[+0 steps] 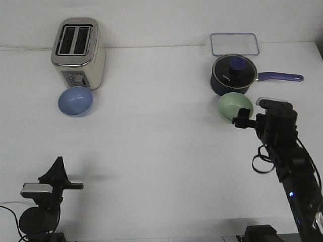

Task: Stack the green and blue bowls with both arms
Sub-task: 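Reach the right gripper to the pale green bowl's rim and grasp it, then lift the green bowl and carry it toward the table center, nearer the robot, then set the green bowl down, open the right gripper and withdraw, then reach the left gripper to the light blue bowl's rim and grasp it, then lift the blue bowl and carry it over the green bowl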

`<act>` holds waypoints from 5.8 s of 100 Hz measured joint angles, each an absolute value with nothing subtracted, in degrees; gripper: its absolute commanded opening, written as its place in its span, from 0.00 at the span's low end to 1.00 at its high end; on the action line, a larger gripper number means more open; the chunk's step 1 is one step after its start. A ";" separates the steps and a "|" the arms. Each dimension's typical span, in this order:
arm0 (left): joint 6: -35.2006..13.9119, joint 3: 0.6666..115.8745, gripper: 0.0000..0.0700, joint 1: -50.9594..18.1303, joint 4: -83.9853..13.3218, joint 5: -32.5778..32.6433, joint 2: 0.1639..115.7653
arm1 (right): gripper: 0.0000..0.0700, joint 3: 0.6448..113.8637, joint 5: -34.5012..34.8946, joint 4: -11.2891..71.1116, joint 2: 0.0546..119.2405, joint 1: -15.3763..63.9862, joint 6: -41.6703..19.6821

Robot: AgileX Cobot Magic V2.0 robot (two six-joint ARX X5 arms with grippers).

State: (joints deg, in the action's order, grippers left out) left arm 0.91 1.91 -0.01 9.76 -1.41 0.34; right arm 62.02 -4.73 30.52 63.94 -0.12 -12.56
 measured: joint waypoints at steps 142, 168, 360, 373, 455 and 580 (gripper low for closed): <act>0.91 1.91 0.02 -0.01 9.76 -1.41 0.34 | 0.00 80.25 13.30 39.46 95.42 -9.08 -6.68; 0.91 1.91 0.02 -0.01 9.76 -1.41 0.34 | 0.00 78.35 20.32 42.17 79.05 -4.58 -6.70; -20.36 18.00 0.02 -0.01 0.36 3.33 16.53 | 0.37 54.02 17.32 20.73 59.53 10.90 -6.48; -20.58 27.77 0.02 0.08 -0.54 3.33 30.52 | 0.37 48.56 17.39 16.56 53.93 8.08 -4.45; -20.16 77.45 0.85 10.76 -15.90 -7.81 97.25 | 0.37 32.93 17.85 7.57 45.21 5.78 -3.27; -7.90 88.49 0.02 8.62 -33.43 -16.38 93.80 | 0.37 32.93 17.85 7.38 45.21 5.78 -3.27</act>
